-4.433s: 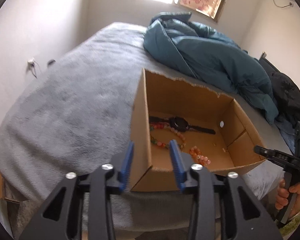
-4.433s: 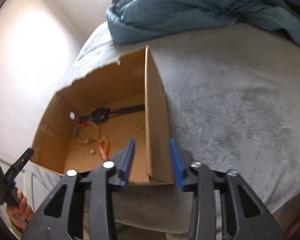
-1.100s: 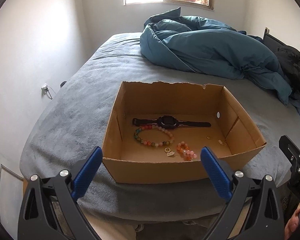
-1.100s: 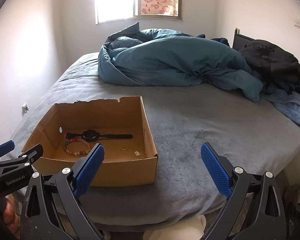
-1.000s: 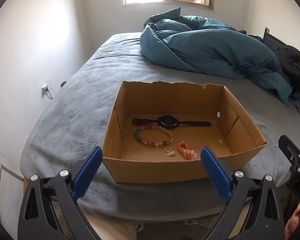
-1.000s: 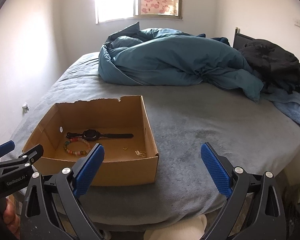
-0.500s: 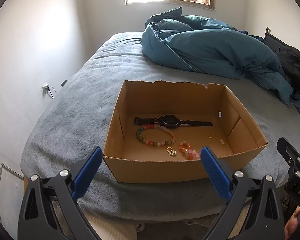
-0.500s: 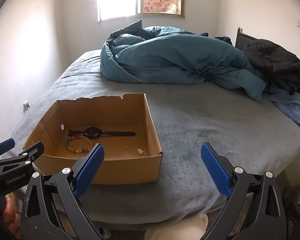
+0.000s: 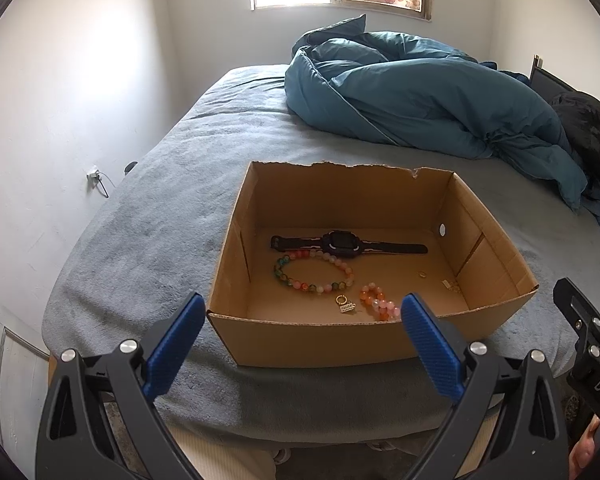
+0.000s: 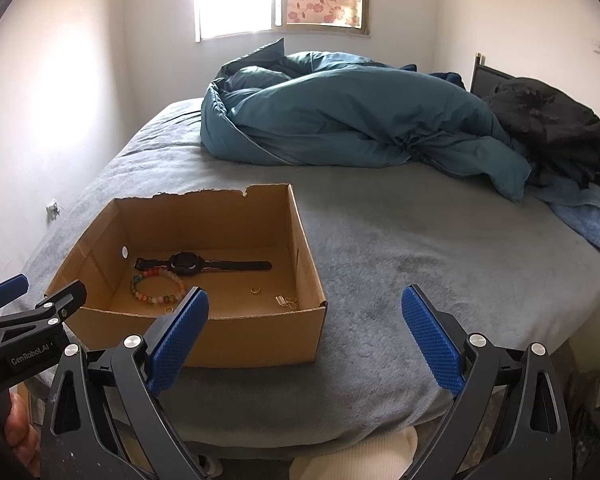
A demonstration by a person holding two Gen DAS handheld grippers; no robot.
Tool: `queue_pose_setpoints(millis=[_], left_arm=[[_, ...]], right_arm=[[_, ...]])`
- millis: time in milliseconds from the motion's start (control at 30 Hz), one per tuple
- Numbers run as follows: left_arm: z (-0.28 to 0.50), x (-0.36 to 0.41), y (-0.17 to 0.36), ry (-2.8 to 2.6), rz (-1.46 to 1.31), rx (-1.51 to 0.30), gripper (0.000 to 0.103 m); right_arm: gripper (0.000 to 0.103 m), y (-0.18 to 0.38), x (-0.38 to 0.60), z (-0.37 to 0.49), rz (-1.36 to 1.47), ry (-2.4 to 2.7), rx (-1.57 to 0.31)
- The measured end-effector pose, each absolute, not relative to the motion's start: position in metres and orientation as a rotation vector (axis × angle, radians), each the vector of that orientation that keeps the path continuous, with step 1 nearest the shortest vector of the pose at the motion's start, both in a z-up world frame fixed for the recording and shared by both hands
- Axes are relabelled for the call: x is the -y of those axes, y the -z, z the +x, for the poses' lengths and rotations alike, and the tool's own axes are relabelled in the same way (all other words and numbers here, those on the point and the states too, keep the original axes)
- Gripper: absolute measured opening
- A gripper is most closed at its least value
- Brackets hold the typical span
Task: Organize jewelry
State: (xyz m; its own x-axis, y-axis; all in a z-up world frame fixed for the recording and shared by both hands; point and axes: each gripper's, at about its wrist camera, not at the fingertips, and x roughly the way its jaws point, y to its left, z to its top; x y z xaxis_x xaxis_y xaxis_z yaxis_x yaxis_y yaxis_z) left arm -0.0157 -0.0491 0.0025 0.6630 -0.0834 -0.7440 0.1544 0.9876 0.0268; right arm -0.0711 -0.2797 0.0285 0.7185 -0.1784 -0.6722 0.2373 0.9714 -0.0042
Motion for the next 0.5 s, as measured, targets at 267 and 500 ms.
queue_pose_setpoints(millis=[267,500], left_arm=[[-0.0164,0.0500,-0.0020,0.133,0.090,-0.836,0.096],[-0.0162,0.0498,-0.0019,0.131,0.088,-0.835,0.096]], right_arm=[[0.093,-0.0276,0.2778,-0.0721,0.085,0.231,-0.735],[0.093,-0.0271,0.2769,-0.0716,0.083,0.227,-0.737]])
